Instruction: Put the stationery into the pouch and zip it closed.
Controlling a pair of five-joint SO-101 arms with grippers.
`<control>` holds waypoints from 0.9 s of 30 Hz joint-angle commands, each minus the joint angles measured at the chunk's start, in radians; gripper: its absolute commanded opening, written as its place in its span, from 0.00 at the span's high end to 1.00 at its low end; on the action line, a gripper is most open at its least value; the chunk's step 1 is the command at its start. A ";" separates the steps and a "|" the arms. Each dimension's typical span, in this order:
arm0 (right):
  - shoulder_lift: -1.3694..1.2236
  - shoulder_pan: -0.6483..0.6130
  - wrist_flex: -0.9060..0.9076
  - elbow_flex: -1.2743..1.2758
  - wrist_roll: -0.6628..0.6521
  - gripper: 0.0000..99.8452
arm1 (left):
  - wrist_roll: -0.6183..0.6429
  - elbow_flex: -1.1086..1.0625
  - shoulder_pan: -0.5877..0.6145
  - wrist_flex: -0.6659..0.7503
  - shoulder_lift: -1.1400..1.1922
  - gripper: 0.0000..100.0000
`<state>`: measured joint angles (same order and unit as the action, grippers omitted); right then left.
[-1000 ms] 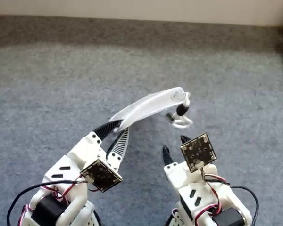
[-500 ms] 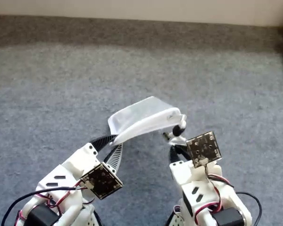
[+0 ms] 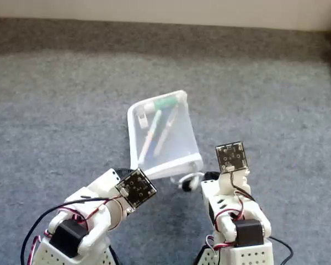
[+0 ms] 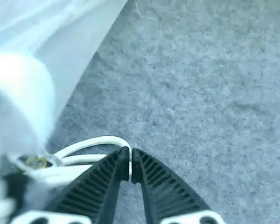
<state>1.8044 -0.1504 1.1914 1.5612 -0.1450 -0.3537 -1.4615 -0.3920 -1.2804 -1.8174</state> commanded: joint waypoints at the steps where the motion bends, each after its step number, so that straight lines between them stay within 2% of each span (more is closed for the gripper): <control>1: 0.005 0.016 -0.061 0.036 0.011 1.00 | 0.161 -0.002 0.079 -0.002 -0.005 0.80; 5: 0.005 0.013 -0.064 0.081 0.012 1.00 | 0.203 -0.016 0.183 0.031 -0.005 0.75; 13: 0.007 0.016 -0.054 0.102 0.012 1.00 | 0.198 -0.142 0.271 0.071 -0.005 0.75; 22: 0.007 0.016 -0.064 0.249 0.012 1.00 | 0.196 -0.182 0.490 0.069 -0.005 0.75; 27: 0.007 0.016 -0.054 0.249 0.012 1.00 | 0.196 -0.220 0.549 0.068 -0.005 0.75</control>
<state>1.7983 -0.1442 1.1485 1.6686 -0.1389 -0.1665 -1.6533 0.1097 -1.2405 -1.8113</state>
